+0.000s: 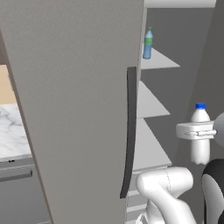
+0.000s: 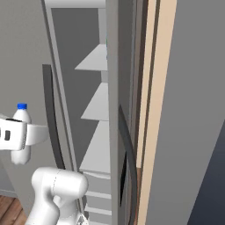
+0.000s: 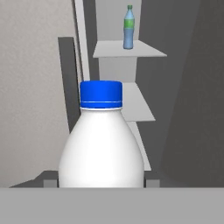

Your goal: Take the bottled waters from the counter and place them in the freezer to freeze. Close the freezer door after placing the bottles.

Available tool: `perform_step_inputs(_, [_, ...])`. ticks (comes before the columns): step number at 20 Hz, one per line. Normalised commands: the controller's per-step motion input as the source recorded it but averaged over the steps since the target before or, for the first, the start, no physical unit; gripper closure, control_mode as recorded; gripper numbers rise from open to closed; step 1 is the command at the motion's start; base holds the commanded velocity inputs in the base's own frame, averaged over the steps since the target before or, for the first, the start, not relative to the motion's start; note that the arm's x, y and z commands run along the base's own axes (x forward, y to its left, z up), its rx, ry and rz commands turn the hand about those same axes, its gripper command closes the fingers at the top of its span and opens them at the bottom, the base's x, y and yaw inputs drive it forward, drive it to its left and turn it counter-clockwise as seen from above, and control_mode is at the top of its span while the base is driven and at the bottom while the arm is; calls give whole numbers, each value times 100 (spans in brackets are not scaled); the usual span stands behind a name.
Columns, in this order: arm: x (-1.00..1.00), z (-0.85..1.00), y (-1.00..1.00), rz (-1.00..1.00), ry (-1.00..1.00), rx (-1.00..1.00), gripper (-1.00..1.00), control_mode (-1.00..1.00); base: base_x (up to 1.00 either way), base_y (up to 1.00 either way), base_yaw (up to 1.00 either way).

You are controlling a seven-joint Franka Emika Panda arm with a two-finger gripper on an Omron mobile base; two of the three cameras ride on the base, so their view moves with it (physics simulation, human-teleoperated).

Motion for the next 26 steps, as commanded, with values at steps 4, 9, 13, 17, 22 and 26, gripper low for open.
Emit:
perform_step_inputs(4, [0,0,0,0,0,0,100,100,0,0,0])
perform_step_inputs(9, [0,0,0,0,0,0,100,100,1,0,0])
perform_step_inputs(13, [0,0,0,0,0,0,100,100,2,0,0])
perform_step_inputs(17, [0,0,0,0,-1,0,100,-100,4,0,0])
perform_step_inputs(22, [0,0,-2,0,-6,0,100,-100,0,0,0])
perform_step_inputs(26, [0,0,-3,4,-11,0,100,-100,0,0,0])
